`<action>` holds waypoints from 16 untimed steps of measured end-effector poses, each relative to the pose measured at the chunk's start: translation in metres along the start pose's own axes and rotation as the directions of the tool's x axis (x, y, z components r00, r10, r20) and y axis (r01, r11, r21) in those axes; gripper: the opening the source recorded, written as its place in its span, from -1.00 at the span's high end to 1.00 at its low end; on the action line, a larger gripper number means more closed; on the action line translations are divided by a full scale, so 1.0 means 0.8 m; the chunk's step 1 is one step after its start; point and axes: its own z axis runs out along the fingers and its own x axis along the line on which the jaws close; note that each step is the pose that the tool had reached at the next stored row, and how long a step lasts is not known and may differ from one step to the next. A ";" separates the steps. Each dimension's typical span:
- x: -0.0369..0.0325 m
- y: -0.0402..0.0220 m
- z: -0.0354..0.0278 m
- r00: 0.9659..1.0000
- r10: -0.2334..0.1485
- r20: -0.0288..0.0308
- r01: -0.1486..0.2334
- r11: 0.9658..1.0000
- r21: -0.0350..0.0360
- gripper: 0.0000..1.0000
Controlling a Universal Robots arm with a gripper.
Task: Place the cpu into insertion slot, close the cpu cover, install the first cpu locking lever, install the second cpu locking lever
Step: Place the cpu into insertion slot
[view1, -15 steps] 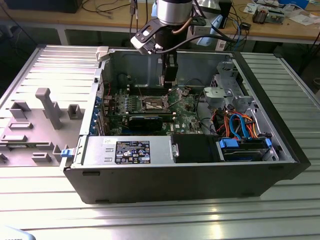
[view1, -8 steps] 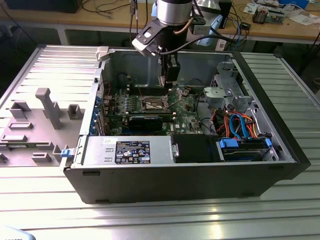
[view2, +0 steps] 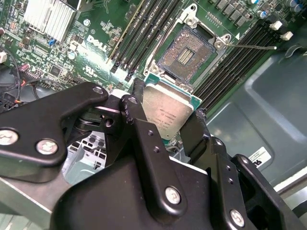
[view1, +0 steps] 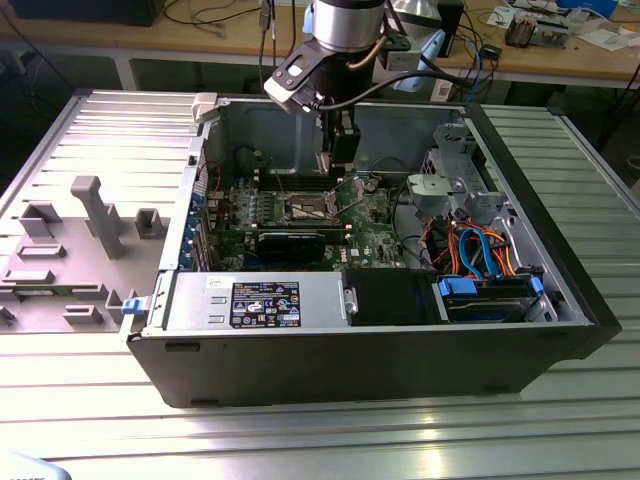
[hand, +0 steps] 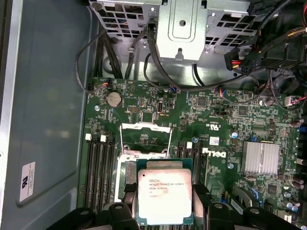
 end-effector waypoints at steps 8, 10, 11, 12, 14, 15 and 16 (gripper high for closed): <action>0.0001 -0.0005 0.0015 1.000 0.000 0.000 0.000 1.000 0.000 -0.09; 0.0001 -0.0008 0.0020 1.000 0.000 0.000 0.000 1.000 0.000 -0.09; 0.0001 -0.0009 0.0021 1.000 0.000 0.000 0.000 1.000 0.000 -0.09; 0.0001 -0.0009 0.0022 1.000 0.000 0.000 0.000 1.000 0.000 -0.09; 0.0001 -0.0011 0.0026 1.000 0.000 0.000 0.000 1.000 0.000 -0.09; 0.0002 -0.0030 0.0077 1.000 0.000 0.000 0.000 1.000 0.000 -0.09; 0.0002 -0.0034 0.0111 1.000 0.000 0.000 0.000 1.000 0.000 -0.09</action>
